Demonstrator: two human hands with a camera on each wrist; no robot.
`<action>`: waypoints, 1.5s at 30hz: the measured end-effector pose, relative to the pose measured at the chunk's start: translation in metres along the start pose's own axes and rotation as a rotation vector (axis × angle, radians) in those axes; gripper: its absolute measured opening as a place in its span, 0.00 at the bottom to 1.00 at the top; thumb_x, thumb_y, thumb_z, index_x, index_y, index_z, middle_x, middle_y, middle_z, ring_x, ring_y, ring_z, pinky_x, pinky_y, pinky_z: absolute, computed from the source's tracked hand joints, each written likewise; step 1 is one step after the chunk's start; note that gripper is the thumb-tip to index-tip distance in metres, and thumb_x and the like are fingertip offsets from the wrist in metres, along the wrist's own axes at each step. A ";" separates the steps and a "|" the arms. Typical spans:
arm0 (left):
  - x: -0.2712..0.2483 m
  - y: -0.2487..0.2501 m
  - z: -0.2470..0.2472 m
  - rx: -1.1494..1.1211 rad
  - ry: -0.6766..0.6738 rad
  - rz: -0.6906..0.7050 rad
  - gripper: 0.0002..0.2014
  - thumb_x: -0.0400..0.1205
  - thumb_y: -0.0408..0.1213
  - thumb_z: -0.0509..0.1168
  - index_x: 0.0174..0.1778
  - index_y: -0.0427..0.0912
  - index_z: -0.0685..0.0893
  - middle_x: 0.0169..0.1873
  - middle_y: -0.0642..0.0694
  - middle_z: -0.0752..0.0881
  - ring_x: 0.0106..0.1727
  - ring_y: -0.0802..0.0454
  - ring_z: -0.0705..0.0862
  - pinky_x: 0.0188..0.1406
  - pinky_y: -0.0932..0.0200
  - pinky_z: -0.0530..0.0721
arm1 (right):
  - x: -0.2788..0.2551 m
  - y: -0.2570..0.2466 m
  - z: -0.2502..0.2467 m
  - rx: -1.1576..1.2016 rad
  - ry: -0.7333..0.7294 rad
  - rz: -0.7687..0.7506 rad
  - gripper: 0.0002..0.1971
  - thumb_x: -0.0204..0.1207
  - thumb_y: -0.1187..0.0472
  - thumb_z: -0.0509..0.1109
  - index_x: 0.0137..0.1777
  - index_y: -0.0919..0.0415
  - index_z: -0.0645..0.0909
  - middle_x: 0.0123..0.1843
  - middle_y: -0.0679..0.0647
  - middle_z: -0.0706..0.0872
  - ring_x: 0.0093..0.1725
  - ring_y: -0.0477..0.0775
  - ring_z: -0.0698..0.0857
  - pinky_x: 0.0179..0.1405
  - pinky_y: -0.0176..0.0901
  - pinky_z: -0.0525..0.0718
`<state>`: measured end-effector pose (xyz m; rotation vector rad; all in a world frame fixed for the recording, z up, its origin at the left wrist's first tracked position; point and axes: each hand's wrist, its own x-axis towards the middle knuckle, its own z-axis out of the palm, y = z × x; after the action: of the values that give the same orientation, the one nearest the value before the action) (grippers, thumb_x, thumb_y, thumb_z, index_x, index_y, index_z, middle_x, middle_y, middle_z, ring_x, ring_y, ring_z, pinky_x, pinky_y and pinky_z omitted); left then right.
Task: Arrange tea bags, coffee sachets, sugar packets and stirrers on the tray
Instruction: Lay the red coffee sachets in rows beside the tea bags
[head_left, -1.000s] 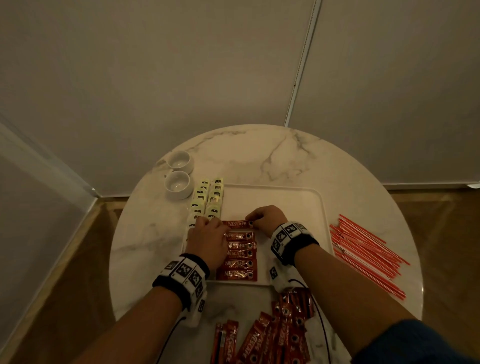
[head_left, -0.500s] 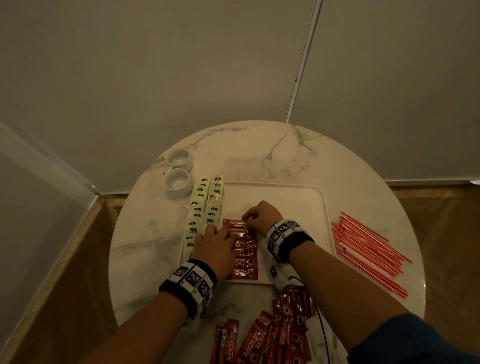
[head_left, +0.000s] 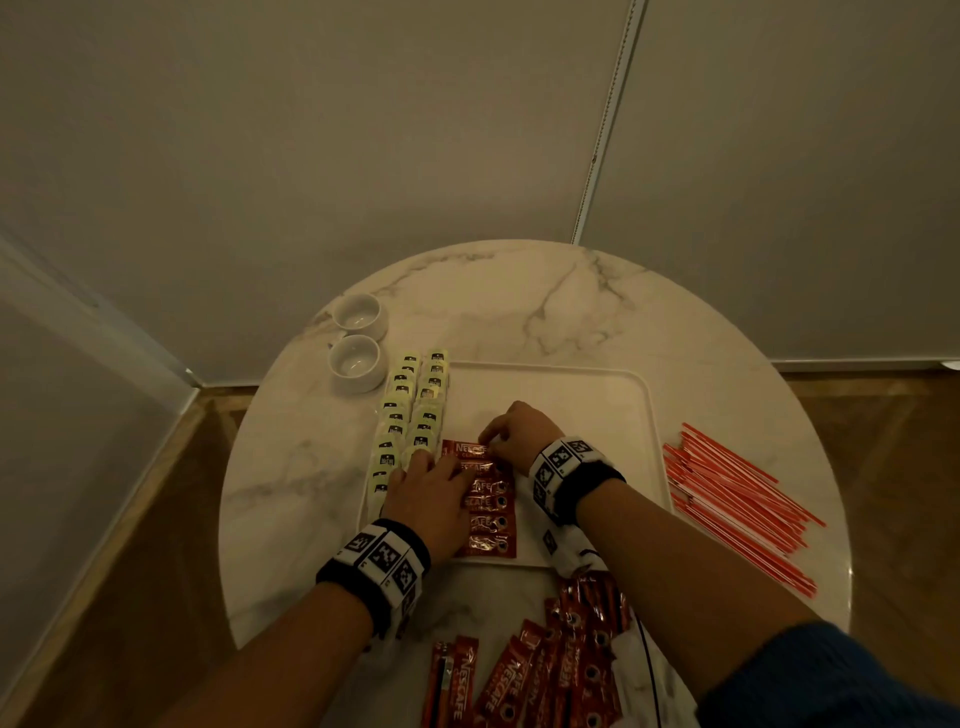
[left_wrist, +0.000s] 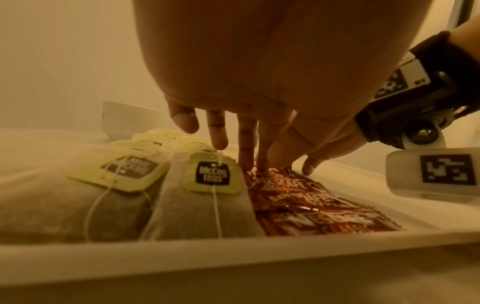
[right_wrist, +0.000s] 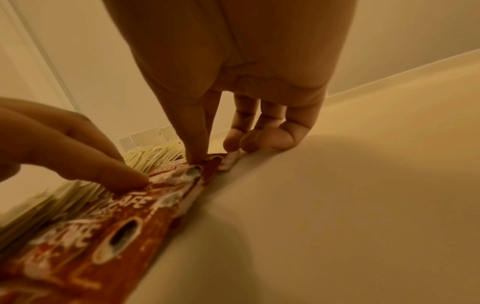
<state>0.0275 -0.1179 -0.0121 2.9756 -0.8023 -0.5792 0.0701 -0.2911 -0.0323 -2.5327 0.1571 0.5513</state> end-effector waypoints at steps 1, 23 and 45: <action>0.000 0.000 0.000 0.002 0.002 0.000 0.26 0.82 0.49 0.56 0.78 0.56 0.65 0.73 0.52 0.69 0.72 0.44 0.63 0.71 0.41 0.64 | 0.000 0.000 0.000 -0.005 -0.002 0.000 0.09 0.77 0.54 0.71 0.55 0.48 0.88 0.59 0.53 0.76 0.59 0.53 0.79 0.59 0.42 0.78; -0.025 -0.010 -0.001 -0.404 0.289 0.178 0.12 0.82 0.37 0.60 0.59 0.43 0.82 0.53 0.50 0.81 0.56 0.54 0.75 0.58 0.60 0.74 | -0.133 0.021 -0.014 -0.218 -0.127 -0.205 0.12 0.82 0.58 0.62 0.59 0.47 0.84 0.56 0.46 0.77 0.54 0.45 0.76 0.61 0.40 0.77; -0.072 0.048 0.022 -0.210 -0.327 0.272 0.19 0.76 0.58 0.64 0.50 0.46 0.82 0.43 0.50 0.83 0.44 0.52 0.83 0.50 0.51 0.86 | -0.179 0.040 0.041 -0.593 -0.186 -0.428 0.15 0.80 0.52 0.63 0.65 0.55 0.76 0.65 0.55 0.73 0.61 0.57 0.73 0.54 0.51 0.80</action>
<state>-0.0607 -0.1229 -0.0025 2.5576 -1.0662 -1.0726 -0.1164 -0.3036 -0.0090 -2.9197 -0.6982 0.7301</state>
